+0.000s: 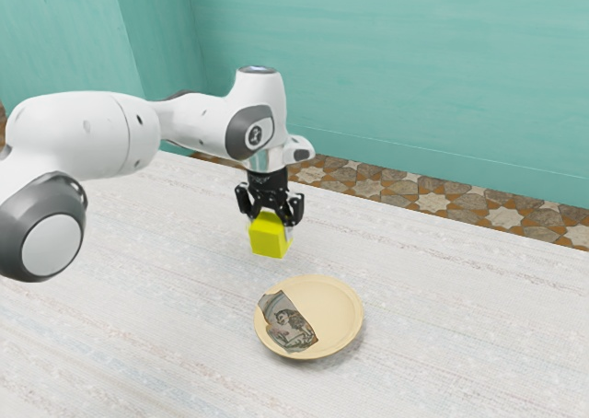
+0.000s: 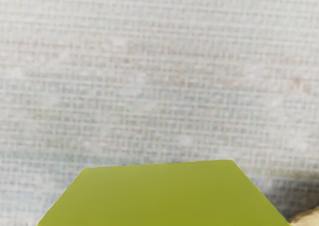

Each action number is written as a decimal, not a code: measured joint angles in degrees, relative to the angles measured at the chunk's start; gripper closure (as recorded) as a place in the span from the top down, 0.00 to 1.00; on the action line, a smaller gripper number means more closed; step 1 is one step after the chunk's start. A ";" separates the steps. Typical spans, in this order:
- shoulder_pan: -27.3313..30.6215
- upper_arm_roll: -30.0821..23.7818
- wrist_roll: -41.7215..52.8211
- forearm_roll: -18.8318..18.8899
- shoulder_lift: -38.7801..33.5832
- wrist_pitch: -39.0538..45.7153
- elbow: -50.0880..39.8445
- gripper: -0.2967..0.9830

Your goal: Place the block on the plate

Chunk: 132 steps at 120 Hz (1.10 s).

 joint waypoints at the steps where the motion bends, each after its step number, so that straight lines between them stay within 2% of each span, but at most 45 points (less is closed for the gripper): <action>1: -0.16 -0.01 -0.08 0.00 -0.11 0.07 -0.19 0.55; 27: -4.78 -0.12 -2.52 0.17 -1.53 2.98 -4.93 0.55; 72: -11.53 -0.65 -9.55 2.98 -5.97 8.86 -14.37 0.55; 118: -14.01 -0.73 -17.36 3.51 -8.12 14.41 -21.80 0.55; 132: -14.26 -0.74 -18.67 3.37 -7.87 15.24 -21.49 0.62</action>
